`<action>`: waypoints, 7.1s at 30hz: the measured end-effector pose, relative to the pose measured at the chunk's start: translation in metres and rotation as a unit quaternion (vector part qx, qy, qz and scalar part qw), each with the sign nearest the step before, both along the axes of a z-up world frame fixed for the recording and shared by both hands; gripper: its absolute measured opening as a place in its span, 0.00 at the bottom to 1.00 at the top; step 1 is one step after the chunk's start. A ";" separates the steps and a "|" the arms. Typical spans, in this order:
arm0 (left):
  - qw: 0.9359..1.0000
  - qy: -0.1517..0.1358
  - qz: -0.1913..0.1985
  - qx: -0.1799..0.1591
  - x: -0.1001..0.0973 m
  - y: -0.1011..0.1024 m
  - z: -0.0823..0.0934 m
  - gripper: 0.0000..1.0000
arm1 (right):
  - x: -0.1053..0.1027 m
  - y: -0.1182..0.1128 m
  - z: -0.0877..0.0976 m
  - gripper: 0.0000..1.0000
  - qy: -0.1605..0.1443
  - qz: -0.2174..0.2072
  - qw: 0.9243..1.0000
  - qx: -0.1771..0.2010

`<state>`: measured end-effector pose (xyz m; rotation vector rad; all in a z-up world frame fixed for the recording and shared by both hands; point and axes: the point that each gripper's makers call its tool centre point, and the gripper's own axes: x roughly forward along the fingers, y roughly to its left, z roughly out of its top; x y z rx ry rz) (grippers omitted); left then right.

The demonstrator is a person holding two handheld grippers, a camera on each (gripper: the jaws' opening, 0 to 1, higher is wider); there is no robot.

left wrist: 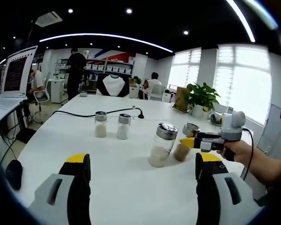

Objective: Rotate the seasoning bottle until the label or dispensing opening points toward the visible target arrow and the bottle remains upright within the marked orientation range

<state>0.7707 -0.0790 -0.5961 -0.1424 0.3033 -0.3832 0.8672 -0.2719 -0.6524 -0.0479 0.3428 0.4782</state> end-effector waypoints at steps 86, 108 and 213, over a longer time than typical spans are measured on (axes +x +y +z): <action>0.998 -0.059 -0.009 -0.030 0.004 -0.010 0.019 0.98 | -0.086 -0.051 0.029 0.67 0.012 -0.055 0.998 0.042; 0.998 -0.062 -0.006 -0.029 0.067 -0.002 0.034 0.98 | -0.089 -0.054 0.025 0.69 0.025 -0.053 0.998 0.028; 0.996 -0.015 0.006 0.083 0.249 -0.038 -0.092 0.36 | -0.079 -0.061 0.018 0.65 0.057 -0.062 0.996 0.038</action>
